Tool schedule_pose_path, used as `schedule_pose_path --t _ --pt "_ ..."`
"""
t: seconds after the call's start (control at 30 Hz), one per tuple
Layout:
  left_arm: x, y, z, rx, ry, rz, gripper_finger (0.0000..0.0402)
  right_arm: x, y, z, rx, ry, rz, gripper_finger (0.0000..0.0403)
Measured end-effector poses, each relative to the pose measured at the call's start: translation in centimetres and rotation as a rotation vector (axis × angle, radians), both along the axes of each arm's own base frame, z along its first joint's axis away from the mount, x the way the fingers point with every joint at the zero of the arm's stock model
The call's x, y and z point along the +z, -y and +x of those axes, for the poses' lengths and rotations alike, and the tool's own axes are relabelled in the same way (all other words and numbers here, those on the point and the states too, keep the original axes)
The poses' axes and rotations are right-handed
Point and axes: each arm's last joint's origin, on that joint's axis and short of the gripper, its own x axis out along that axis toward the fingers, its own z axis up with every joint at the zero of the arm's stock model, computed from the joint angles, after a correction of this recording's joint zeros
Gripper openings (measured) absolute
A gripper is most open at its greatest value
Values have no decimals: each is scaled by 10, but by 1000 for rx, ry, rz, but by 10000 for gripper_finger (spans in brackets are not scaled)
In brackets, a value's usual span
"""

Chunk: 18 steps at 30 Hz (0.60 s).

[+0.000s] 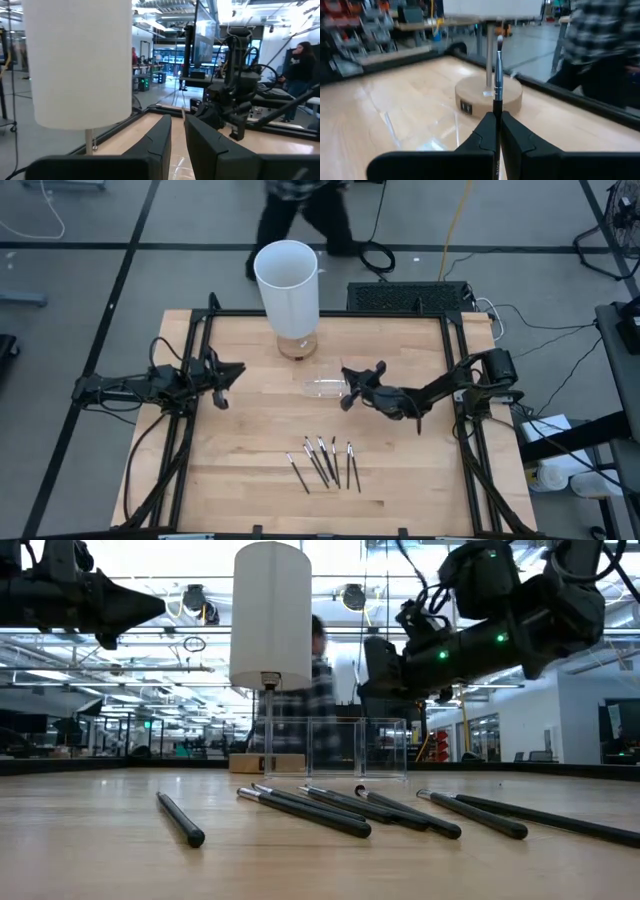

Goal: Pick & Place Makeup Supplies
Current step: Put the makeup brush into the transparent organizer

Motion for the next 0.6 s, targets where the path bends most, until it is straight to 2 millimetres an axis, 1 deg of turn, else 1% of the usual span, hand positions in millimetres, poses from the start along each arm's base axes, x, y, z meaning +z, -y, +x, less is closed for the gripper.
schedule_pose_path --t 0.13,0.5,0.6 --pt "0 0 0 -16 0 3 63 -1 0 3 -4 -31 14 0" --pt "0 1 0 -19 4 4 62 -6 0 2 -4 -74 22 0" --pt "0 1 0 -19 5 6 62 -6 -1 3 32 -74 32 2"
